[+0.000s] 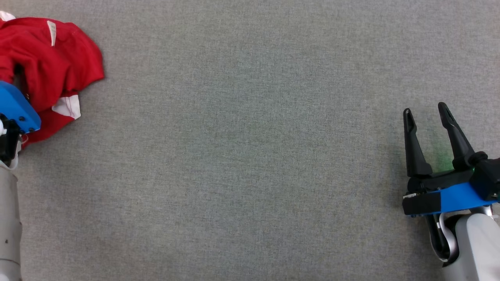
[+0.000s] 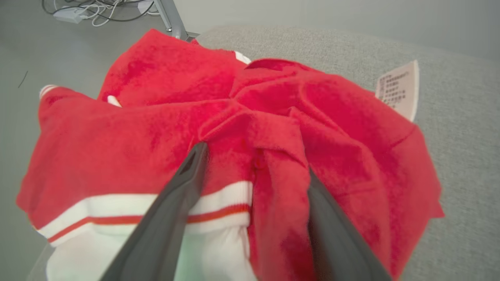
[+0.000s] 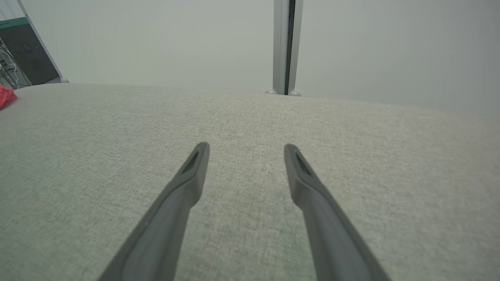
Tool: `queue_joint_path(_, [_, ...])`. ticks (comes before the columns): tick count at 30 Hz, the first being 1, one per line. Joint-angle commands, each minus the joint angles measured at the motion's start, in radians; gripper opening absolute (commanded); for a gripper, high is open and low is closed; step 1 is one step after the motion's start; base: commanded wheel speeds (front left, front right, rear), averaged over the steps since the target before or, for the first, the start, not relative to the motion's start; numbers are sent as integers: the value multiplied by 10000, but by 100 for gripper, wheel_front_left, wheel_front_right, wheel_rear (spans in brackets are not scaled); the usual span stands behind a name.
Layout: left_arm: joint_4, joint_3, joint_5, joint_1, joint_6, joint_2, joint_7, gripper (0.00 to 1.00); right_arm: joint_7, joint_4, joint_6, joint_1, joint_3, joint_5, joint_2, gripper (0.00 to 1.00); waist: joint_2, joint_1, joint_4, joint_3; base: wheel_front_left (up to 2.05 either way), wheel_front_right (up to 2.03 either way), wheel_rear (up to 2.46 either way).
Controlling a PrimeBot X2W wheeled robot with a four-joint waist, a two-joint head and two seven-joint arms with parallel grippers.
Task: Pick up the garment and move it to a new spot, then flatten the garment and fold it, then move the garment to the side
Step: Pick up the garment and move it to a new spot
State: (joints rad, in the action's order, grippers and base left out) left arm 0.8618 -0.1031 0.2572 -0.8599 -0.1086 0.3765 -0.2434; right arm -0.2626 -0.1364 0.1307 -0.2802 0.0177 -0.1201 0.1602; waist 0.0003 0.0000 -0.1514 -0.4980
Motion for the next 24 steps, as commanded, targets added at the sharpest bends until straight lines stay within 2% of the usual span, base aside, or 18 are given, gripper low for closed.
queue_joint_path(1, [57,47,48,-139,-36,-22,-66,100,-37,25,3,-125,14,-27,63,100,-3,0,-9,6,0,0,0])
queue_joint_path(2, [265,28,172,-144,-55,-76,-297,100,-37,-1,2,-166,-18,-34,52,100,-3,0,-17,18,0,0,0])
queue_joint_path(3, [428,41,254,-138,-74,-108,-494,85,-37,-18,3,-192,-68,-30,16,100,-3,0,-19,41,0,0,0])
queue_joint_path(5, [606,100,383,-115,-142,-110,-649,0,-37,-59,2,-250,-161,-47,-18,100,-3,0,-8,84,0,0,0])
queue_joint_path(8, [731,200,541,-9,-168,-79,-340,0,-35,-134,2,-279,-281,-87,-66,100,-3,0,25,200,0,0,0])
queue_joint_path(14, [393,543,278,-248,-216,135,1637,0,-37,-329,3,-90,-341,-158,-202,100,-3,0,100,755,0,0,0])
queue_joint_path(18, [-218,852,93,-653,-232,146,2773,0,-37,-476,2,114,-363,-184,-396,100,-3,0,209,1364,0,0,0])
queue_joint_path(24, [-1885,1605,-300,-1288,-242,-68,3409,0,-36,-598,2,349,-423,-240,-700,100,-3,0,598,2093,0,0,0])
